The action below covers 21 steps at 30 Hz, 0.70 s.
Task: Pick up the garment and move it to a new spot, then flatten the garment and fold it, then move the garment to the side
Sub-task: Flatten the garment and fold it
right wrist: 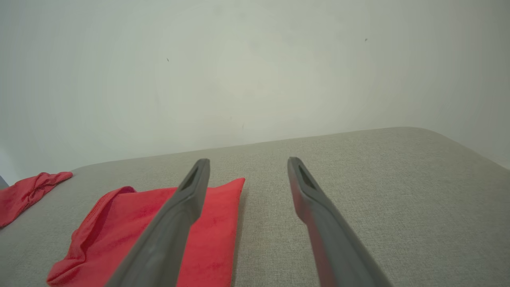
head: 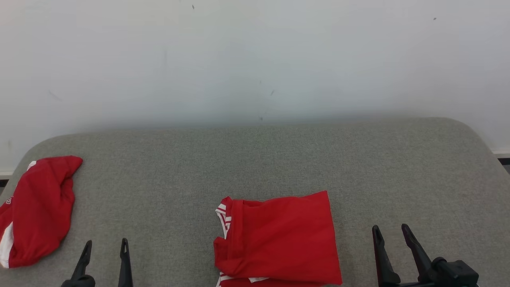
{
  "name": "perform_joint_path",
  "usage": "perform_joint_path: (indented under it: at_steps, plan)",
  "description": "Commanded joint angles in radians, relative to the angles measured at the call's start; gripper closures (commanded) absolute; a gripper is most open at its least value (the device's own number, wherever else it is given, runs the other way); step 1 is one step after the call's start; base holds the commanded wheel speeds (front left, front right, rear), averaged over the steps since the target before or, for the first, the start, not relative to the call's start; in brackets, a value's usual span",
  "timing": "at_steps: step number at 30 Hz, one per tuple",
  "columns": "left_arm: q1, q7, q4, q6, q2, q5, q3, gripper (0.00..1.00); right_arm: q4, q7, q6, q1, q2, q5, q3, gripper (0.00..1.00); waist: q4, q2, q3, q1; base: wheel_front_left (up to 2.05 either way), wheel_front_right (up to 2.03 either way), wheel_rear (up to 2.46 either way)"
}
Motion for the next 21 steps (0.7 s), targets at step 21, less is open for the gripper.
perform_joint_path:
  at_steps: [21]
  plan:
    - [0.016, 0.027, -0.022, 0.027, 0.018, -0.002, -0.009, 0.00, -0.051, 0.058, -0.003, 0.013, 0.026, -0.061, -0.008, 0.00, 0.003, 0.0000, 0.004, 0.0000, 0.00, 0.00, 0.00]
